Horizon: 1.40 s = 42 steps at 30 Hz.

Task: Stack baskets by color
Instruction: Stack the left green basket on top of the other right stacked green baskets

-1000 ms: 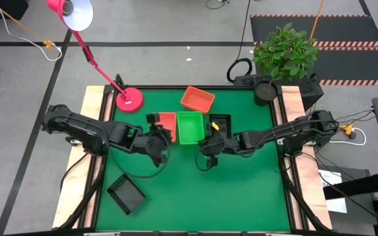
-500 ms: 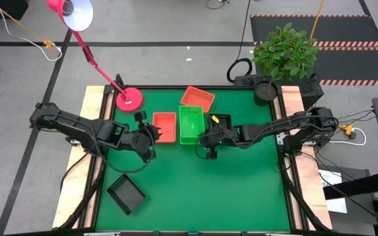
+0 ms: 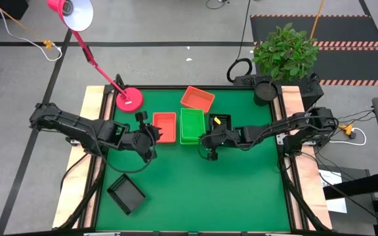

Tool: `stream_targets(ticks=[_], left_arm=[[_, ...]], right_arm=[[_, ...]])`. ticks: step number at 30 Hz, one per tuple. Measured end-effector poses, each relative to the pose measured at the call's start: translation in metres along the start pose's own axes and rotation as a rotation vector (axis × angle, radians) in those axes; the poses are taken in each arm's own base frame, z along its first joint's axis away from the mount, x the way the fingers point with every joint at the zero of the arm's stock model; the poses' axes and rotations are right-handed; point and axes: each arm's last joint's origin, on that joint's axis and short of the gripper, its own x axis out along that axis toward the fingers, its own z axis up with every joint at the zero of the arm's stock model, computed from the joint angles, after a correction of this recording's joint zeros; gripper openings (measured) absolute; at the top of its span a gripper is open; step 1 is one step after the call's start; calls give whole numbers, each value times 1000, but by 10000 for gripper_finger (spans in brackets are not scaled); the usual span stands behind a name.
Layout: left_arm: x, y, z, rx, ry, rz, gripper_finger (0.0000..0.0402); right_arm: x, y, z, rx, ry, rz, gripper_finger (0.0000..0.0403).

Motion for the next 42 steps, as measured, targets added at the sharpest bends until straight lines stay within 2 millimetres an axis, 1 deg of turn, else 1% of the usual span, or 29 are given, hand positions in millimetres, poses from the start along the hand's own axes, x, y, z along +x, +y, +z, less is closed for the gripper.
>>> stream_targets(ticks=[9,14,23,32,35,42], left_arm=[[0,0,0,2,-2,0,93],[0,0,1,-2,-7,-1,93],[0,0,1,-3,-12,-2,93],[0,0,2,-2,-13,-3,93],[0,0,2,-2,-13,-6,93],[0,0,2,-1,-13,-5,93]], right_arm=[[0,0,0,8,1,0,10],[1,-1,-1,16,5,-3,21],[11,1,-7,13,35,-4,29],[11,1,-7,6,36,-2,32],[11,1,-7,17,38,1,48],[11,1,-7,36,35,17,107]])
